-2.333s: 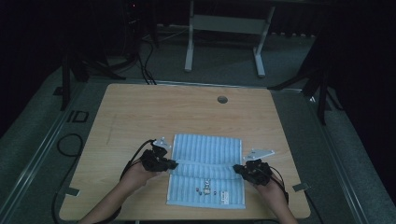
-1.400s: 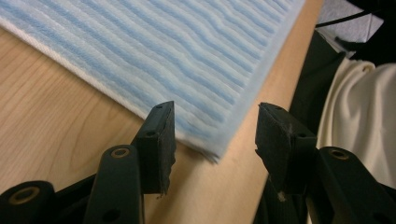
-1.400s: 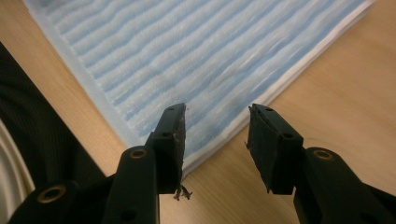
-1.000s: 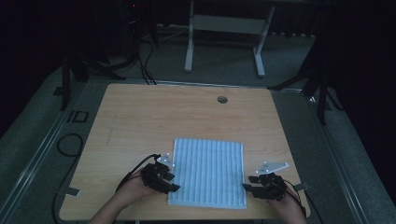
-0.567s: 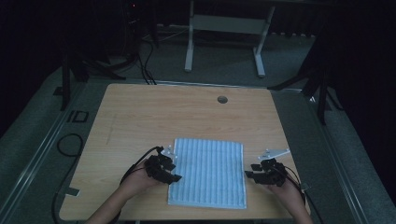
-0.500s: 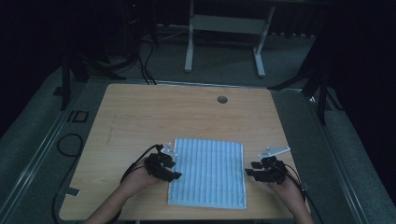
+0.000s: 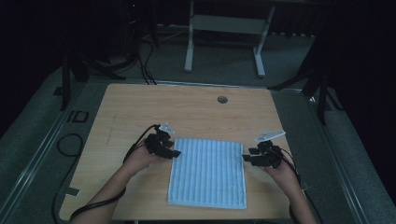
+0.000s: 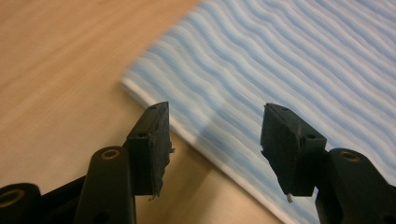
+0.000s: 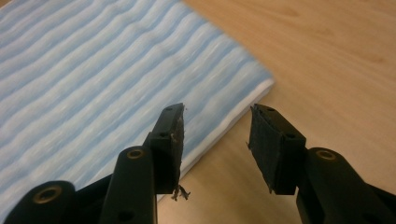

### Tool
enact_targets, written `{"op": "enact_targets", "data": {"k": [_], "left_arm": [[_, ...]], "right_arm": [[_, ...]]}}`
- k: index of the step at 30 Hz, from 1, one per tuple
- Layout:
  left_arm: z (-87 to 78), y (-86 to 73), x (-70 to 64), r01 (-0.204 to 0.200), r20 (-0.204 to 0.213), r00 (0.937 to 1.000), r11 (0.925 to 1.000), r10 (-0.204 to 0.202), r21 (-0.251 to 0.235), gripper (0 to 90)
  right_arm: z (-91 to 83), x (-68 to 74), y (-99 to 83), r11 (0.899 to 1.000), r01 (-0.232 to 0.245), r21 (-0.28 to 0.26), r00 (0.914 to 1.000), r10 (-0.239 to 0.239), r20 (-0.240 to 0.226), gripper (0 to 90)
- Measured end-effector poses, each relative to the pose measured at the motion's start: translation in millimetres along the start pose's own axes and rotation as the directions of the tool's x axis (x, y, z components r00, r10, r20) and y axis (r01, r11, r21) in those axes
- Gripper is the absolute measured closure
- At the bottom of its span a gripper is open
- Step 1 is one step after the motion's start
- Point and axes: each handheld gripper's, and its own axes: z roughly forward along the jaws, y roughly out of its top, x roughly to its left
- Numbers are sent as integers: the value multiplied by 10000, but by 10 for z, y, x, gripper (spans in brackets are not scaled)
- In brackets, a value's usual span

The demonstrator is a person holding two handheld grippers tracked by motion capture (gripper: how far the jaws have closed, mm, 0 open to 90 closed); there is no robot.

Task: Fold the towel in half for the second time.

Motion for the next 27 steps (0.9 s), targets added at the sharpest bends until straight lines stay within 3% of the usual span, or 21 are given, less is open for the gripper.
{"op": "enact_targets", "data": {"k": [3,6,10,13,15,18,20,25,27], "left_arm": [[21,81,62,234,-239,9994,9997,-236,-61,424],[63,158,116,396,-114,9991,9991,-398,-175,405],[159,219,256,563,-280,9980,9983,-566,-127,404],[203,239,364,921,-171,9956,9955,-924,-212,405],[240,244,430,1181,12,9930,9929,-1181,-155,405],[322,248,480,1324,-105,9912,9910,-1323,181,409],[358,258,485,1202,-161,9927,9920,-1197,379,430],[440,304,464,1147,153,9932,9925,-1154,424,490],[472,309,429,820,46,9966,9949,-824,588,543]], "right_arm": [[53,-74,91,9999,-96,32,9999,95,100,541],[136,-157,166,9995,-268,160,9996,267,59,537],[285,-295,261,9973,-566,463,9984,565,41,530],[395,-382,318,9942,-843,667,9964,833,177,528],[465,-427,340,9914,-1020,820,9948,1020,36,520],[564,-455,352,9866,-1094,1210,9939,1105,-31,513],[600,-444,350,9868,-1027,1251,9946,1035,-1,520],[646,-432,350,9870,-899,1333,9959,895,90,607],[669,-426,353,9859,-835,1450,9965,836,60,625]]}}
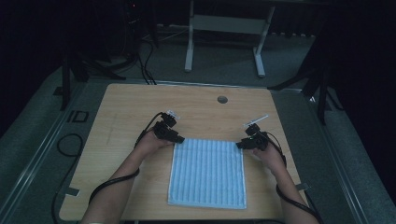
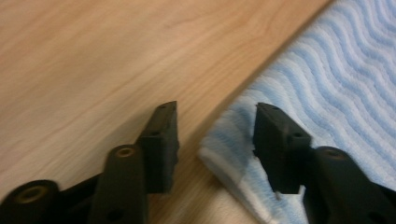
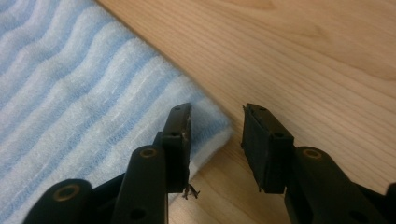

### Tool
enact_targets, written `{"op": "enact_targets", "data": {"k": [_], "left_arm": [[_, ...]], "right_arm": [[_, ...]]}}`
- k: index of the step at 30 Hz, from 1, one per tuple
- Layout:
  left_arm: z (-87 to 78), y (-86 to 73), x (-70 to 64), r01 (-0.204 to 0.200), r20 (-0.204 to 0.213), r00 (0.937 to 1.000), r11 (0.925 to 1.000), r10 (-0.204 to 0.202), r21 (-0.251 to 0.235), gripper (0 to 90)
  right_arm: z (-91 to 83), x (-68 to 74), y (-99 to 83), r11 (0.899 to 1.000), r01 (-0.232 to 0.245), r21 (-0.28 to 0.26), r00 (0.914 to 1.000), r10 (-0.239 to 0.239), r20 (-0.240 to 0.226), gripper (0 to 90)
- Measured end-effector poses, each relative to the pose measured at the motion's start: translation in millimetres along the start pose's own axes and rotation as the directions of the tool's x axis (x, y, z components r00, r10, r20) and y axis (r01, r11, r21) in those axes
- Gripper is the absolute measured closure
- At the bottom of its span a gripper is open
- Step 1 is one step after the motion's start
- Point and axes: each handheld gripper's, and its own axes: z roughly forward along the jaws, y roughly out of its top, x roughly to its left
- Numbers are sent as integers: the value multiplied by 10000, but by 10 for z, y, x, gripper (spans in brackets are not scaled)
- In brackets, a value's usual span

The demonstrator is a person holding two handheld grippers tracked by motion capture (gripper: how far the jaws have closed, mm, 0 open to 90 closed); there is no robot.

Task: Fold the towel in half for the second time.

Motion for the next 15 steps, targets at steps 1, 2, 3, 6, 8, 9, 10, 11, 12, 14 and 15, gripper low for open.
{"op": "enact_targets", "data": {"k": [1,2,3,6,8,9,10,11,12,14,15], "left_arm": [[5,3,-7,-33,16,10000,10000,33,18,569],[6,6,-5,3,70,10000,10000,-3,59,616],[8,8,-3,63,128,9999,9999,-64,83,656],[2,10,20,304,404,9987,9995,-300,-83,819],[-14,21,32,394,329,9987,9990,-386,-224,855],[-14,21,32,394,329,9987,9990,-386,-224,861],[-43,42,44,456,218,9988,9984,-449,-336,861],[-57,53,47,442,167,9989,9984,-436,-359,865],[-80,68,47,422,111,9991,9980,-417,-481,865],[-127,101,52,486,15,9988,9967,-486,-648,866],[-161,127,56,450,-19,9990,9963,-452,-727,868]], "right_arm": [[14,4,1,10000,41,72,10000,-41,-32,644],[29,9,0,9999,76,139,10000,-75,-60,672],[44,11,0,9998,112,187,9999,-110,-131,691],[47,13,16,9995,189,252,9993,-181,-329,823],[34,30,39,9992,357,176,9994,-357,-13,858],[34,30,39,9992,357,176,9994,-357,-13,858],[25,27,56,9992,376,126,9992,-377,96,861],[5,5,95,9997,229,-27,9996,-228,139,870],[-1,-7,113,9998,176,-77,9998,-175,136,871],[-21,-25,168,9998,134,-132,9997,-132,193,871],[-30,-29,191,9998,157,-152,9996,-154,229,871]]}}
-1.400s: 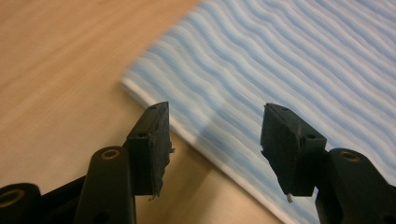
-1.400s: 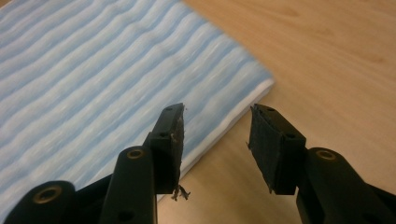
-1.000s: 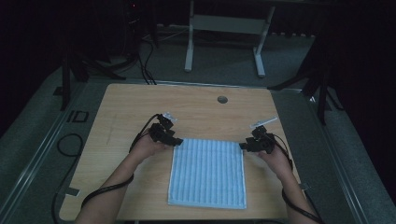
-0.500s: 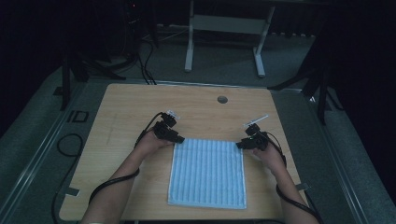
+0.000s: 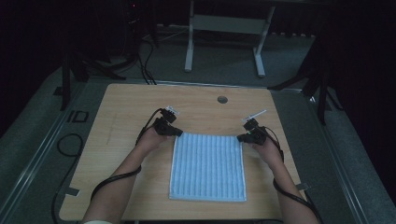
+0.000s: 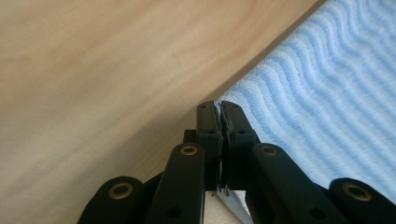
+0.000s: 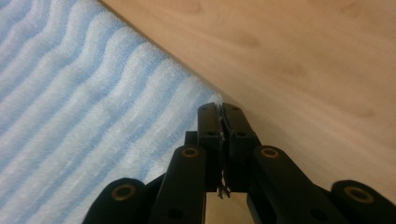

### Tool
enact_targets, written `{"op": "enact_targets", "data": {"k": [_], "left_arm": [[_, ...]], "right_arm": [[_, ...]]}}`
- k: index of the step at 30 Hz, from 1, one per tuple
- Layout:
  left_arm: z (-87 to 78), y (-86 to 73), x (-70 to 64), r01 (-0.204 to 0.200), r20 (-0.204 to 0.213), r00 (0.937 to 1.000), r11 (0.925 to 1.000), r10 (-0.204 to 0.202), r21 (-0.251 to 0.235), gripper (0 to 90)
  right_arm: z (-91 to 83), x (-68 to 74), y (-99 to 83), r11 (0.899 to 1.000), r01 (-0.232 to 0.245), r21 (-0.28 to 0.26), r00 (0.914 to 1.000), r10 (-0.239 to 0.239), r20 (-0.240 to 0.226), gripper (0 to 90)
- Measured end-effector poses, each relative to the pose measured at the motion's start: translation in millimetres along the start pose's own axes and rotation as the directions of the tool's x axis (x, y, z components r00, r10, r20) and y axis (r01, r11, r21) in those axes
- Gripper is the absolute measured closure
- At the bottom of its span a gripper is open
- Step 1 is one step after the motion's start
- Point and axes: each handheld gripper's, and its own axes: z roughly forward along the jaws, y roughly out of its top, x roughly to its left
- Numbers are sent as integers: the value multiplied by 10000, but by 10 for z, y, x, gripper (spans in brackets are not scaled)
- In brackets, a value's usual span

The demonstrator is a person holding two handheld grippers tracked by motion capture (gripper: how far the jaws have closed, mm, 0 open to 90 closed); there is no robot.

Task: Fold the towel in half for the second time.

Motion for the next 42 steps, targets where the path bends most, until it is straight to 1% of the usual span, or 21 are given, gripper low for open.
{"op": "enact_targets", "data": {"k": [2,4,5,11,13,14,16,20,22,23,24,25,26,27,32,34,36,37,38,40,42], "left_arm": [[-47,36,1,10,-76,10000,9999,-11,-119,868],[-116,72,-5,-172,-186,9997,9998,169,-142,868],[-153,85,-1,-120,-75,9999,9998,119,-178,868],[-419,114,-27,-209,35,9998,9978,211,-622,868],[-528,111,-88,-480,-82,9988,9960,475,-748,868],[-576,103,-117,-507,46,9987,9953,513,-823,868],[-678,69,-185,-774,62,9969,9921,784,-988,868],[-839,-65,-331,-1036,396,9932,9860,1096,-1304,868],[-906,-153,-435,-1278,385,9901,9808,1348,-1472,867],[-937,-196,-479,-1420,516,9872,9790,1510,-1464,867],[-937,-196,-479,-1420,516,9872,9790,1510,-1464,867],[-995,-307,-587,-1572,590,9839,9739,1687,-1636,867],[-1014,-355,-630,-1683,743,9805,9725,1820,-1609,867],[-1030,-405,-677,-1783,693,9790,9703,1916,-1637,867],[-1029,-635,-878,-1955,983,9723,9681,2123,-1567,866],[-996,-724,-958,-2119,1104,9675,9676,2275,-1373,865],[-980,-769,-998,-2176,1096,9664,9669,2325,-1330,865],[-955,-857,-1065,-2362,1131,9616,9639,2501,-1232,865],[-942,-896,-1082,-2291,1226,9621,9659,2436,-1210,865],[-923,-967,-1111,-2340,1256,9602,9642,2493,-1250,865],[-896,-1022,-1116,-2175,1603,9586,9685,2354,-1215,864]], "right_arm": [[-45,-2,71,10000,80,-57,9999,-79,132,872],[-111,-1,130,9997,169,-201,9996,-164,242,872],[-153,-4,156,9993,170,-335,9997,-163,204,872],[-386,44,242,9947,375,-961,9992,-358,186,872],[-456,91,244,9925,548,-1095,9983,-521,279,872],[-493,117,238,9909,645,-1182,9977,-615,288,872],[-580,181,206,9860,907,-1399,9953,-851,454,872],[-764,301,71,9748,1140,-1915,9933,-1078,422,871],[-851,369,-26,9660,1229,-2275,9924,-1172,384,871],[-887,407,-80,9626,1276,-2392,9918,-1230,341,871],[-887,407,-80,9626,1276,-2392,9918,-1230,341,871],[-915,445,-137,9596,1353,-2466,9908,-1313,328,871],[-963,525,-283,9541,1436,-2630,9894,-1437,189,871],[-977,560,-350,9545,1399,-2632,9897,-1428,85,871],[-997,733,-669,9553,1468,-2564,9870,-1584,-252,871],[-1011,797,-772,9556,1608,-2470,9845,-1729,-279,870],[-1017,824,-818,9558,1576,-2483,9847,-1711,-335,870],[-1022,851,-862,9558,1599,-2469,9839,-1746,-386,870],[-1026,903,-942,9558,1674,-2418,9827,-1814,-368,870],[-1029,946,-1010,9579,1671,-2333,9829,-1803,-361,870],[-1033,975,-1071,9564,1802,-2298,9810,-1918,-288,870]]}}
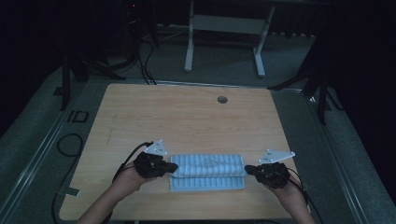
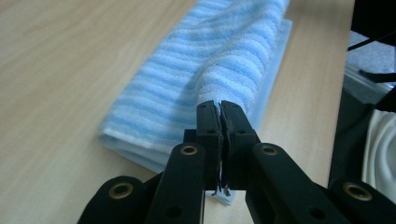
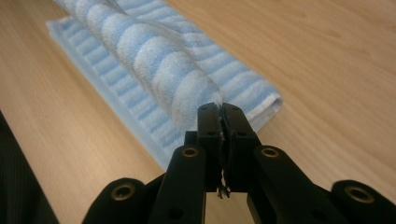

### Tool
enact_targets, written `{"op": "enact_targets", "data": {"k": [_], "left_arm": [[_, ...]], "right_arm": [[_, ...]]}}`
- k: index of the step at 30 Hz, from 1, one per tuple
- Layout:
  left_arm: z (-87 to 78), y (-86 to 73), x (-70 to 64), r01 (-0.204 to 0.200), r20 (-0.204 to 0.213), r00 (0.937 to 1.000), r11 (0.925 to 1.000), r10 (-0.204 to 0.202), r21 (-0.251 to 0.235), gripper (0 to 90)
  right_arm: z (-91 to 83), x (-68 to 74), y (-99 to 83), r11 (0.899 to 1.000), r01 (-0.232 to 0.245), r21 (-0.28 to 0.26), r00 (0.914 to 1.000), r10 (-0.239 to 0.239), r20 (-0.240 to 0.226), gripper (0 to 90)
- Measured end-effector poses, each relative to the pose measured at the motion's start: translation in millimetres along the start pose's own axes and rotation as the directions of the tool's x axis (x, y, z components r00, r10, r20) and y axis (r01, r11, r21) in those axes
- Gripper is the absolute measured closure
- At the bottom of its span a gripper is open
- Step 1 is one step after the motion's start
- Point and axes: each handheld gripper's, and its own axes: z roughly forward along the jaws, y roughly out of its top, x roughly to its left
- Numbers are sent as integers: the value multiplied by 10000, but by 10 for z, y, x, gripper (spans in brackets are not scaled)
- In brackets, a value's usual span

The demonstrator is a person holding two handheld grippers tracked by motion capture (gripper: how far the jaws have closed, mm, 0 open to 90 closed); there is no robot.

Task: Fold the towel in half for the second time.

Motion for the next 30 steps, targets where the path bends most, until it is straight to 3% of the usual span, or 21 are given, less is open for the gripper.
{"op": "enact_targets", "data": {"k": [2,3,4,6,10,15,19,21,27,30], "left_arm": [[22,-31,-5,109,211,9997,9998,-113,166,834],[55,-88,-35,115,425,9990,9993,-130,369,750],[59,-101,-42,65,490,9988,9991,-85,421,691],[62,-114,-43,26,400,9992,9987,-46,505,609],[92,-85,11,216,381,9990,9990,-231,394,583],[235,-57,64,250,381,9989,9979,-273,597,543],[359,-62,120,399,-33,9992,9958,-398,821,490],[429,-79,163,429,-162,9990,9939,-415,1012,491],[566,-142,245,475,-439,9982,9888,-417,1411,506],[577,-162,300,584,-325,9980,9903,-547,1258,511]], "right_arm": [[-10,15,-27,9999,-106,26,9999,106,-4,867],[-12,50,-115,9990,-429,139,9980,434,-451,740],[-4,76,-151,9981,-487,375,9969,509,-605,718],[-6,128,-201,9984,-329,452,9982,351,-493,688],[6,122,-182,9988,-345,337,9982,360,-475,677],[135,57,-88,9989,-250,393,9982,271,-536,662],[271,-28,-31,9982,-379,474,9973,408,-612,662],[371,-68,-22,9970,-403,664,9958,455,-788,662],[696,-114,-94,9893,-273,1432,9980,352,-525,646],[736,-139,-115,9904,-291,1348,9972,380,-644,644]]}}
